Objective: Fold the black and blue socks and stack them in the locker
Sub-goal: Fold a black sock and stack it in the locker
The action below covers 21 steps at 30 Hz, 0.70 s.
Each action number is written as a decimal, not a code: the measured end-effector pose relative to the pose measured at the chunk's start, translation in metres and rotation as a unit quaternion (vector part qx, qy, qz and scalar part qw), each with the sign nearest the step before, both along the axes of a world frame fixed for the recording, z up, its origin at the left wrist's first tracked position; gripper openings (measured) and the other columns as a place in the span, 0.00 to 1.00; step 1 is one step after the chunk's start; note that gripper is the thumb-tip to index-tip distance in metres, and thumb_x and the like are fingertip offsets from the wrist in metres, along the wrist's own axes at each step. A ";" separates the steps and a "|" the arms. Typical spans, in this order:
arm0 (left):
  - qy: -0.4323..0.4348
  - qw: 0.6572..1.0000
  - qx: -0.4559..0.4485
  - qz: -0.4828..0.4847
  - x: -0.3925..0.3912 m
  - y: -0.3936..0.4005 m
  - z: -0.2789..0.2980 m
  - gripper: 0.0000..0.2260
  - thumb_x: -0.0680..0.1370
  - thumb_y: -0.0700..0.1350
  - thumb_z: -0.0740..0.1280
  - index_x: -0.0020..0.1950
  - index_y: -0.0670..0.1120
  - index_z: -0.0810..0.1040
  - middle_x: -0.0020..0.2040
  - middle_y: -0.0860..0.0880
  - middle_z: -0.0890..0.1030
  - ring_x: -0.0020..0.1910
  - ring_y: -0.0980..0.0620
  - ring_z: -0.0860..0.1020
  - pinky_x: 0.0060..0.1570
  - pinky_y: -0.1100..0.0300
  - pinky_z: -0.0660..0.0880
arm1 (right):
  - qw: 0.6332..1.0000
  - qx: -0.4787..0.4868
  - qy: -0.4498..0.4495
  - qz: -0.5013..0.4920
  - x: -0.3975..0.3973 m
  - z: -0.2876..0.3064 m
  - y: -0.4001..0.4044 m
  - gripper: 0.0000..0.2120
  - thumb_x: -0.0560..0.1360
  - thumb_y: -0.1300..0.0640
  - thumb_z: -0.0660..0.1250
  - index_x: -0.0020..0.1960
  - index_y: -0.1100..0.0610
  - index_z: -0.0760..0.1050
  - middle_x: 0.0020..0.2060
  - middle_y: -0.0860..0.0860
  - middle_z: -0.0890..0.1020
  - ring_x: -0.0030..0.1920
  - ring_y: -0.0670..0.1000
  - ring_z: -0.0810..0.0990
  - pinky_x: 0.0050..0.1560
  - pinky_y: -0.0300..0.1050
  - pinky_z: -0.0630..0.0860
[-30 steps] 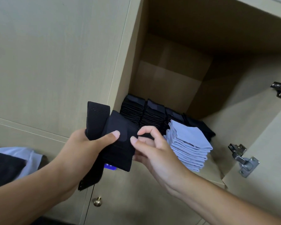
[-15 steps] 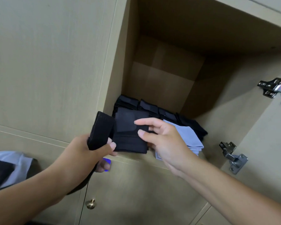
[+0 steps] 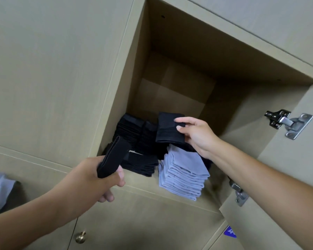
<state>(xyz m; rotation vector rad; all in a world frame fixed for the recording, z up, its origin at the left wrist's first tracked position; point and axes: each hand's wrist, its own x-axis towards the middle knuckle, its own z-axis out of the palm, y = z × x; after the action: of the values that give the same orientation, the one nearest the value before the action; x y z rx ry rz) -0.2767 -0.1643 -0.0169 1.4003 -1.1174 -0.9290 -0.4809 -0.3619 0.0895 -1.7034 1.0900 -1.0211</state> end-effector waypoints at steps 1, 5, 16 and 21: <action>-0.006 1.000 0.000 -0.005 0.000 0.000 0.000 0.12 0.78 0.37 0.68 0.37 0.50 0.82 0.41 0.45 0.86 0.29 0.48 0.80 0.37 0.53 0.76 | 1.000 0.000 -0.001 -0.012 -0.003 0.002 -0.008 0.13 0.79 0.70 0.66 0.55 0.56 0.83 0.58 0.57 0.82 0.56 0.55 0.83 0.56 0.49 0.82; -0.023 1.000 0.003 -0.012 -0.002 -0.003 0.000 0.13 0.77 0.35 0.68 0.36 0.50 0.81 0.39 0.46 0.85 0.29 0.48 0.81 0.36 0.54 0.75 | 0.998 -0.007 -0.002 -0.057 -0.011 0.010 -0.035 0.14 0.78 0.72 0.64 0.53 0.57 0.83 0.50 0.56 0.83 0.47 0.52 0.83 0.48 0.46 0.80; -0.058 0.998 0.012 -0.015 -0.007 -0.013 -0.008 0.11 0.77 0.38 0.68 0.40 0.52 0.82 0.42 0.47 0.85 0.30 0.49 0.82 0.38 0.54 0.76 | 0.987 0.038 0.068 -0.143 -0.015 -0.002 -0.106 0.17 0.79 0.74 0.62 0.47 0.55 0.82 0.56 0.61 0.83 0.57 0.58 0.83 0.60 0.54 0.81; -0.071 0.997 0.022 -0.009 -0.006 -0.017 -0.016 0.06 0.76 0.40 0.72 0.43 0.51 0.82 0.40 0.49 0.85 0.31 0.49 0.84 0.40 0.51 0.77 | 0.985 0.084 0.056 -0.143 -0.013 -0.008 -0.115 0.19 0.80 0.75 0.56 0.55 0.59 0.81 0.59 0.62 0.81 0.55 0.54 0.82 0.48 0.49 0.80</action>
<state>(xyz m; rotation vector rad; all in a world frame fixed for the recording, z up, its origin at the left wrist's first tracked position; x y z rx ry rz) -0.2824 -0.1811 -0.0332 1.5146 -1.2229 -0.8824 -0.4940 -0.4769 0.0815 -1.5109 1.4840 -0.9862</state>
